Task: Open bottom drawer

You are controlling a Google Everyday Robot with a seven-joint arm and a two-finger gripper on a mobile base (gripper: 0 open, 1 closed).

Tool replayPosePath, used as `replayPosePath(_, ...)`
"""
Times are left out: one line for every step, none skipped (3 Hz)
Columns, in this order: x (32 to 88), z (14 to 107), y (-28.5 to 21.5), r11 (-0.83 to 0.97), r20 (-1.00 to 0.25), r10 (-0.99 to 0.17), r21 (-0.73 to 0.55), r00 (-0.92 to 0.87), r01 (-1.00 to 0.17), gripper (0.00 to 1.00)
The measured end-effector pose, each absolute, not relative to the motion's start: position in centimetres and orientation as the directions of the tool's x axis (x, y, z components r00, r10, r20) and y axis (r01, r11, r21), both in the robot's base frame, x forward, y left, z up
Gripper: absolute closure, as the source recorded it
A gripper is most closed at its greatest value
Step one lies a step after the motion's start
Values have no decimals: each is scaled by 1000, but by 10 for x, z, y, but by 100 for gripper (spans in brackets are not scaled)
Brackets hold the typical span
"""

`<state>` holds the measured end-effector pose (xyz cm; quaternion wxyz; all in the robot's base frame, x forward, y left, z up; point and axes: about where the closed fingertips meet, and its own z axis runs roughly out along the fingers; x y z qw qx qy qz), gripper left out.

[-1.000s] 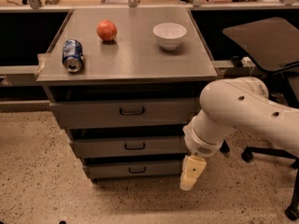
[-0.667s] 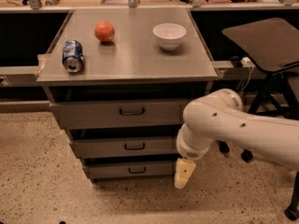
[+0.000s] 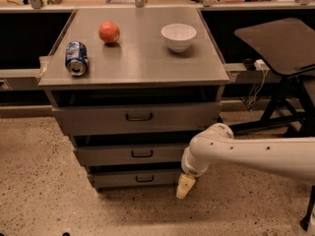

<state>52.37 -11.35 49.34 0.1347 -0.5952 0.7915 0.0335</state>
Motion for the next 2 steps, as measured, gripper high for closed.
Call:
replayPosePath(522,495,-109,279,-244,-938,-106,-247,-955,0)
replayPosePath(544,478,-98,228,-306,-936,-147,-175,-963,0)
